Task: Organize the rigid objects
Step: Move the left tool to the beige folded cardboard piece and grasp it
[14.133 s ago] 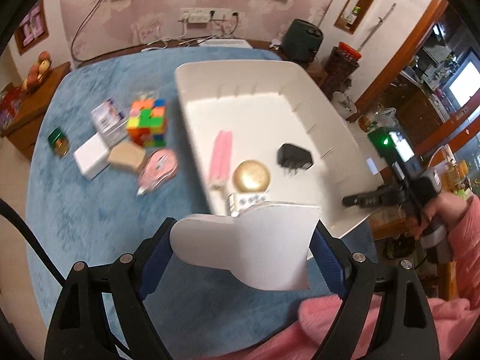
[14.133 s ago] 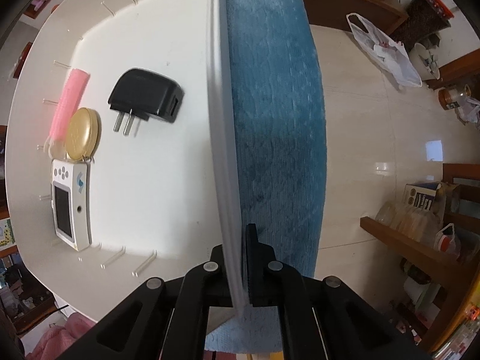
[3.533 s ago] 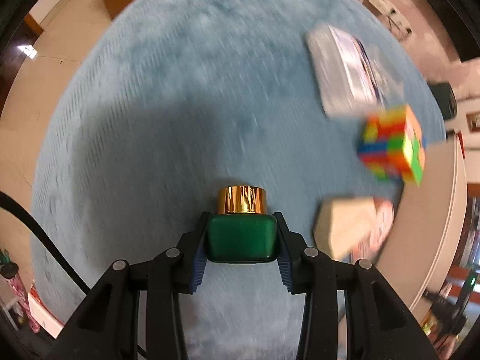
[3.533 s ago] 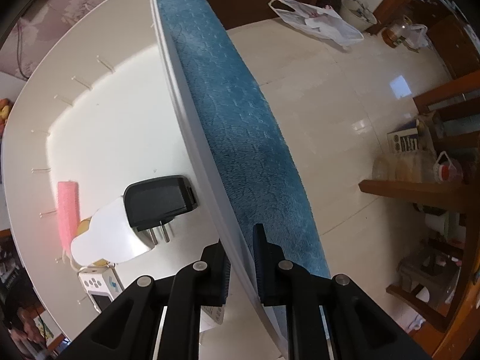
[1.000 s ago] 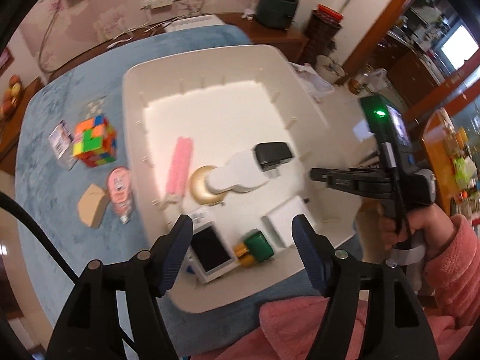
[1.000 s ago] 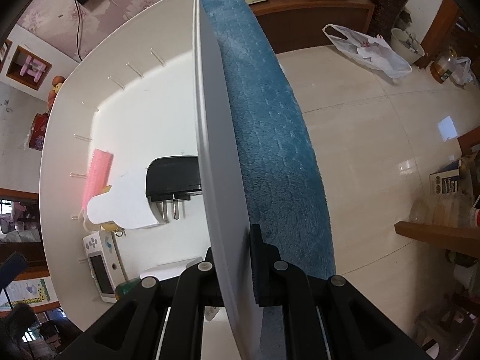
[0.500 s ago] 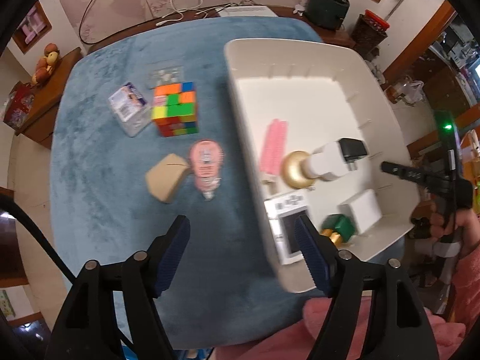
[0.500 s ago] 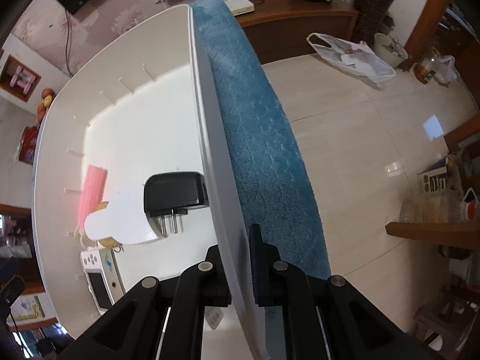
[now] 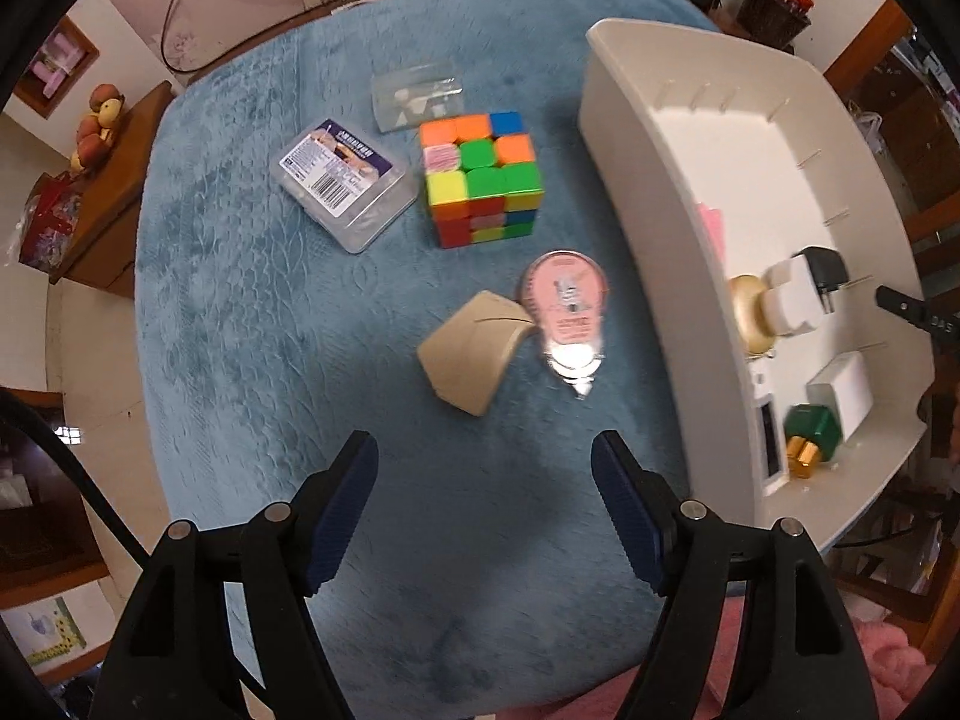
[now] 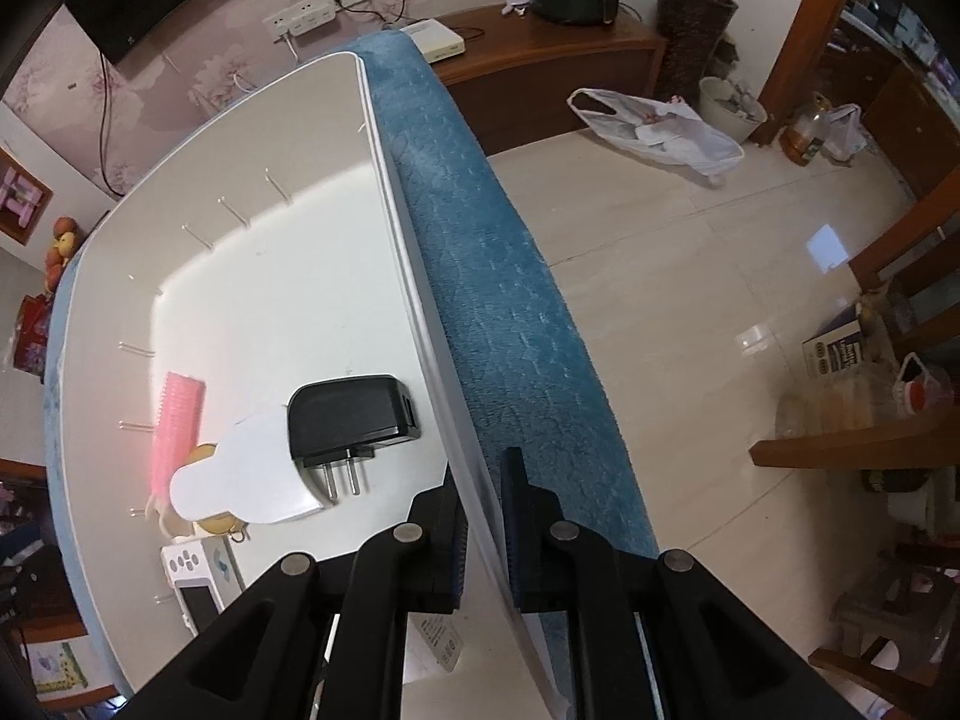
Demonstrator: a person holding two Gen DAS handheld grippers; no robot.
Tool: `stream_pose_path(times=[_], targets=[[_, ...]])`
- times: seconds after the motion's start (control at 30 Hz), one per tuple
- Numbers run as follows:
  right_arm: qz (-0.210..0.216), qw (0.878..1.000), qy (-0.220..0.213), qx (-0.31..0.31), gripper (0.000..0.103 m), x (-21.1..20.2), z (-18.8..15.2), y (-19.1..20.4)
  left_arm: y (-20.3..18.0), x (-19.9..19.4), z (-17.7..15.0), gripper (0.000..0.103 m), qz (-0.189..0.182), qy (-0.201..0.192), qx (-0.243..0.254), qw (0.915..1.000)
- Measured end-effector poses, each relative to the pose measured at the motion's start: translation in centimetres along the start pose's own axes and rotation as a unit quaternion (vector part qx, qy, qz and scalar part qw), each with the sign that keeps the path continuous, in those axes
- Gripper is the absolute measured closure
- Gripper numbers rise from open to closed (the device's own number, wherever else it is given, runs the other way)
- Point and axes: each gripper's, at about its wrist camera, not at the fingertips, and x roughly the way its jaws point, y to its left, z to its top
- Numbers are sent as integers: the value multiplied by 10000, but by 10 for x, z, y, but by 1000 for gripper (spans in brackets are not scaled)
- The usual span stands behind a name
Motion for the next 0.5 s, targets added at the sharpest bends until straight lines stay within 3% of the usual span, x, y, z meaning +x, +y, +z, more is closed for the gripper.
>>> stream_pose_path(times=[0.5], targets=[[-513,9984,-226,76,87,-1,-6,9,11,58,30,26,28,536,695,9961]])
